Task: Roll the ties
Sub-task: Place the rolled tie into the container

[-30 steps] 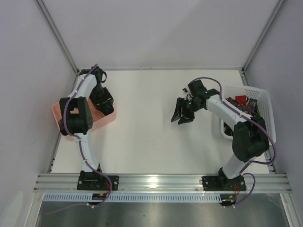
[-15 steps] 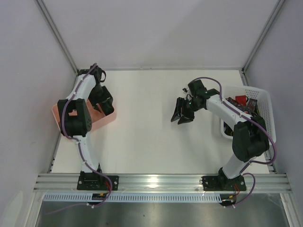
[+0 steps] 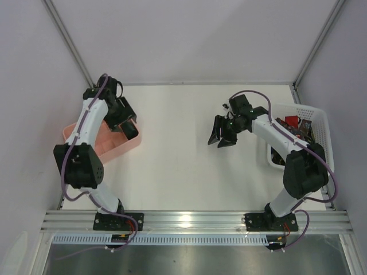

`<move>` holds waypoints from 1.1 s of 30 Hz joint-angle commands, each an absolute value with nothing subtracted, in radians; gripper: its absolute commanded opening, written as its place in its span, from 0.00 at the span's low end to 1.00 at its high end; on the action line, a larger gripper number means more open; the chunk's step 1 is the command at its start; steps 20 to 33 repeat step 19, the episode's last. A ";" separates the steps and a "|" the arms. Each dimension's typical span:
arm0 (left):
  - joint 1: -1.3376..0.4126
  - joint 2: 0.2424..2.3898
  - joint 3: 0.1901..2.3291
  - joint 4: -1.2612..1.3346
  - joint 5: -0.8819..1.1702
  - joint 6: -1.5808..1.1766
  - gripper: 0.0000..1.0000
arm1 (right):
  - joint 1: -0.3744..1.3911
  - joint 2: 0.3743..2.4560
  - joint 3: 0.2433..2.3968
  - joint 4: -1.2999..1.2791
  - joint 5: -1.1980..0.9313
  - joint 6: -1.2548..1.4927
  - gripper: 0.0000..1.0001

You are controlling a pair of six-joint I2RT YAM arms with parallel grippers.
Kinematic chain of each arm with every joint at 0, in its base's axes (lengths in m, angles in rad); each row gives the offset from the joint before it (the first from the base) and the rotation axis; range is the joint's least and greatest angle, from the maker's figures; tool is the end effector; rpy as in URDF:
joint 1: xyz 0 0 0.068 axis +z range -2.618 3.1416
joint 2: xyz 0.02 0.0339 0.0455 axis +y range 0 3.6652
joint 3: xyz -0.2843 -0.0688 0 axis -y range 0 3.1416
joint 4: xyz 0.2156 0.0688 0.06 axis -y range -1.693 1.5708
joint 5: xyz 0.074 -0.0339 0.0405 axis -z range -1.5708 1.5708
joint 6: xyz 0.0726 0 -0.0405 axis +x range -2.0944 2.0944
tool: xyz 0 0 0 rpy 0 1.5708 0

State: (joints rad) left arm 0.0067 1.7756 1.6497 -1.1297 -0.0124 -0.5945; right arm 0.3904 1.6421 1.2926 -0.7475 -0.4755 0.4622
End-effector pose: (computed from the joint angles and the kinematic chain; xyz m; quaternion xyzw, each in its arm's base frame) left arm 0.3447 0.0032 0.2849 -0.2933 0.9430 -0.0396 0.1520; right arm 0.2894 0.1550 0.2563 -0.0213 0.9461 0.3028 0.1130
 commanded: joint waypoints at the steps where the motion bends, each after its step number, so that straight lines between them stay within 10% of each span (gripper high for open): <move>1: -0.099 1.573 1.554 -0.959 0.118 -0.592 0.75 | 0.391 1.582 1.307 -0.762 -0.396 0.434 0.59; 7: -0.296 1.383 1.332 -0.725 0.293 -0.600 0.84 | 0.391 1.470 1.215 -0.753 -0.264 0.460 0.99; 9: -0.333 1.349 1.267 -0.683 0.314 -0.584 1.00 | 0.388 1.454 1.197 -0.749 -0.258 0.483 1.00; 33: -0.342 1.180 1.045 -0.477 0.471 -0.558 1.00 | 0.406 1.298 1.028 -0.660 -0.184 0.615 1.00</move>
